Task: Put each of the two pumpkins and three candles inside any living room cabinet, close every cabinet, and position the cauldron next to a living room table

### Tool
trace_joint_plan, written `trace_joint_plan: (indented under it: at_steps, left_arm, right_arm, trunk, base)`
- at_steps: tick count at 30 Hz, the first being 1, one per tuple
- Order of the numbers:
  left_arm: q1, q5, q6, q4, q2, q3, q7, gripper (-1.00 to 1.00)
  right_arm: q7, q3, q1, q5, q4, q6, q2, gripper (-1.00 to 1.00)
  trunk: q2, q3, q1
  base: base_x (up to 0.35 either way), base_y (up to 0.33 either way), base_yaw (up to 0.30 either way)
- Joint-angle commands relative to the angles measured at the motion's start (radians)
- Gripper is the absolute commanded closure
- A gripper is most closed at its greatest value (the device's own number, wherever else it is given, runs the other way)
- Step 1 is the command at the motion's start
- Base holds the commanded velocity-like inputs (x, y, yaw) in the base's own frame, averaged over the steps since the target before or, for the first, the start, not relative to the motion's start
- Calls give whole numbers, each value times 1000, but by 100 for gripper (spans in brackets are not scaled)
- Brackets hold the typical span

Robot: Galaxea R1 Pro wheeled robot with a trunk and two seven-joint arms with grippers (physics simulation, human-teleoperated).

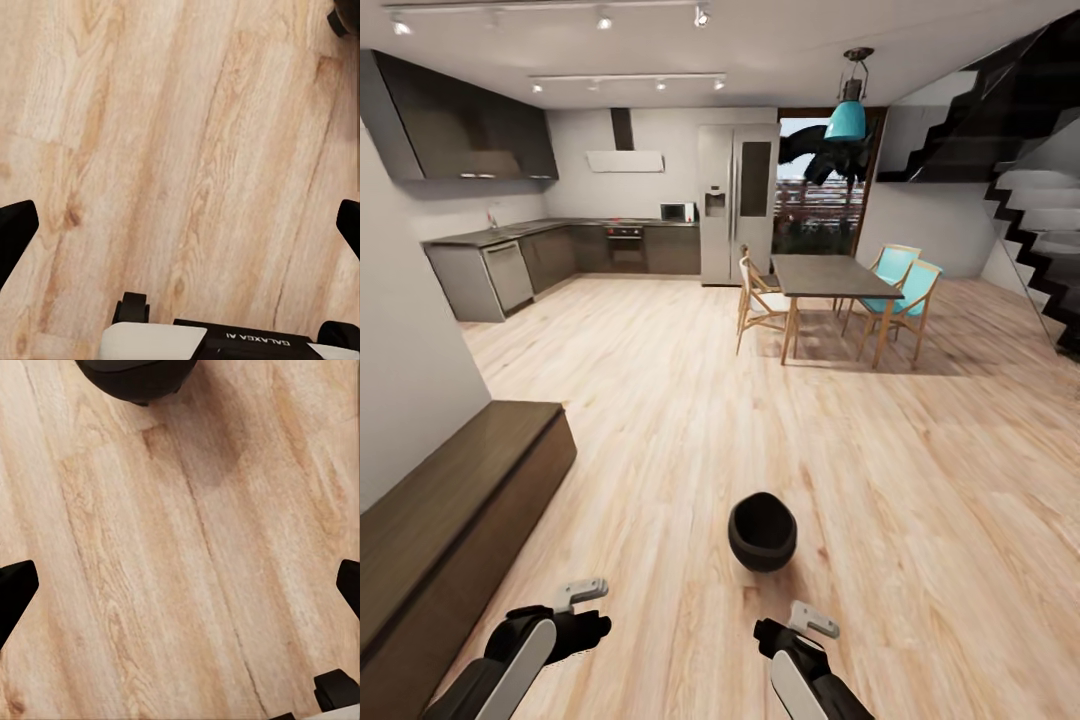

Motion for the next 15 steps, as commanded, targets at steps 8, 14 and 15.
trace_joint_plan:
  at_steps: [8, 14, 15]
  left_arm:
    - [-1, 13, 0, -9, -3, -4, 10, -100]
    - [-1, 12, 0, -10, -5, -4, 10, -100]
    - [-1, 12, 0, -11, -5, -4, 10, -100]
  right_arm:
    - [2, 3, -1, -1, 48, 1, -1, -100]
    - [4, 3, -1, -1, 75, -25, -1, -100]
    - [4, 5, -1, -1, 77, -28, -1, -100]
  trunk:
    - [-1, -1, 1]
    - [-1, -1, 1]
    - [-1, -1, 1]
  base:
    - [132, 0, -33]
    - [226, 0, -2]
    - [93, 0, 0]
